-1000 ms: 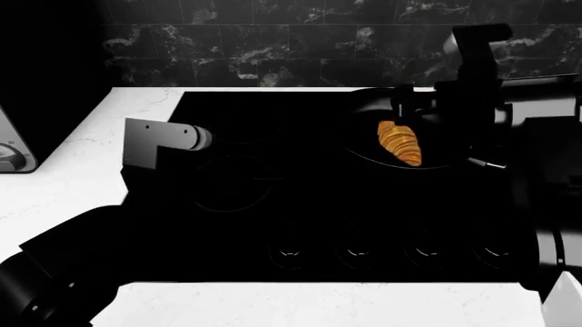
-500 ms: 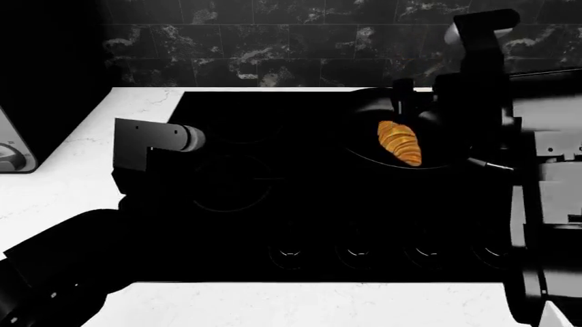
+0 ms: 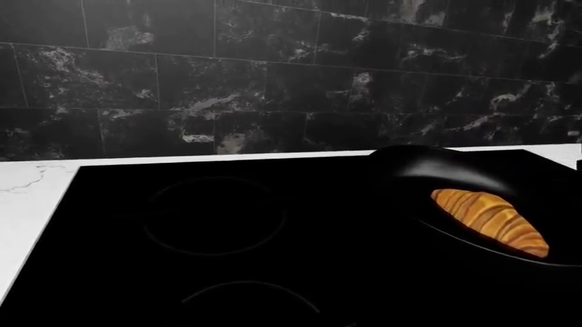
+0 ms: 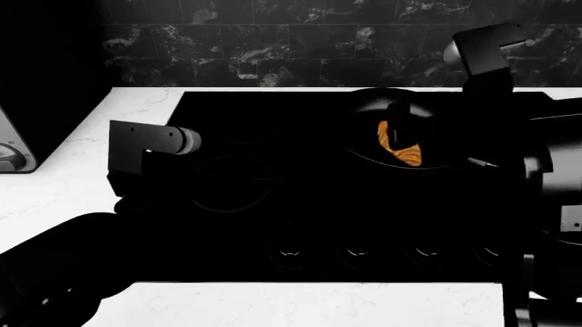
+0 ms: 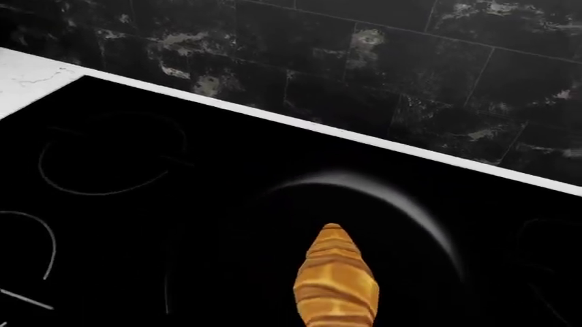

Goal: Pick the croissant and place it on the pan. Then turn on the stove to warm the croissant.

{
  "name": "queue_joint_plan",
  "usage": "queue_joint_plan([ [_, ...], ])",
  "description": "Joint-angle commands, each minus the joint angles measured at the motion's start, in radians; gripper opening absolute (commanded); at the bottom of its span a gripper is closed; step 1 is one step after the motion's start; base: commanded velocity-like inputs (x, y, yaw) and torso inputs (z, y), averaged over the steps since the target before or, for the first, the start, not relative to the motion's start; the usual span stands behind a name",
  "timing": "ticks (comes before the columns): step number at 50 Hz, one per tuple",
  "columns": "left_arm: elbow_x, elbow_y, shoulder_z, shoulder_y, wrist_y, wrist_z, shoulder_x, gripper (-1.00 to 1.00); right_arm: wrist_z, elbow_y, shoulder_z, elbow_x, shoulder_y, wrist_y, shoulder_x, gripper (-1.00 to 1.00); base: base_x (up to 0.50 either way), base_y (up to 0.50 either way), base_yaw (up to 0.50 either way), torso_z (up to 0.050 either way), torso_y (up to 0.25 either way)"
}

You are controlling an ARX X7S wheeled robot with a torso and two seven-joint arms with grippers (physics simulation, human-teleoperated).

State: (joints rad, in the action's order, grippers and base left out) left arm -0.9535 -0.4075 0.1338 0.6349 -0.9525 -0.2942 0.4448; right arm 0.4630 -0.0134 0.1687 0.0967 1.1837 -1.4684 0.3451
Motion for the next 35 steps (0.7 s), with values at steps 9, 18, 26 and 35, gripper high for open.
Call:
queue_joint_plan([
  [9, -0.011, 0.001, 0.007, -0.003, 0.005, 0.014, 0.008, 1.00, -1.303, -0.095, 0.033, 1.522, -0.014, -0.087, 0.246, 1.00, 0.00, 0.00, 0.00, 0.000, 0.000],
  [18, -0.006, 0.012, 0.014, -0.005, 0.015, 0.022, 0.011, 1.00, -1.556, -0.115, 0.099, 1.808, -0.041, -0.008, 0.281, 1.00, 0.00, 0.00, 0.00, 0.000, 0.000],
  [26, -0.001, 0.020, 0.020, -0.006, 0.020, 0.026, 0.012, 1.00, -1.702, -0.184, 0.144, 1.958, -0.087, 0.086, 0.323, 1.00, 0.00, 0.00, 0.00, 0.000, 0.000],
  [35, 0.005, 0.028, 0.023, 0.000, 0.027, 0.028, 0.016, 1.00, -1.816, -0.284, 0.162, 2.039, -0.124, 0.183, 0.347, 1.00, 0.00, 0.00, 0.00, 0.000, 0.000],
])
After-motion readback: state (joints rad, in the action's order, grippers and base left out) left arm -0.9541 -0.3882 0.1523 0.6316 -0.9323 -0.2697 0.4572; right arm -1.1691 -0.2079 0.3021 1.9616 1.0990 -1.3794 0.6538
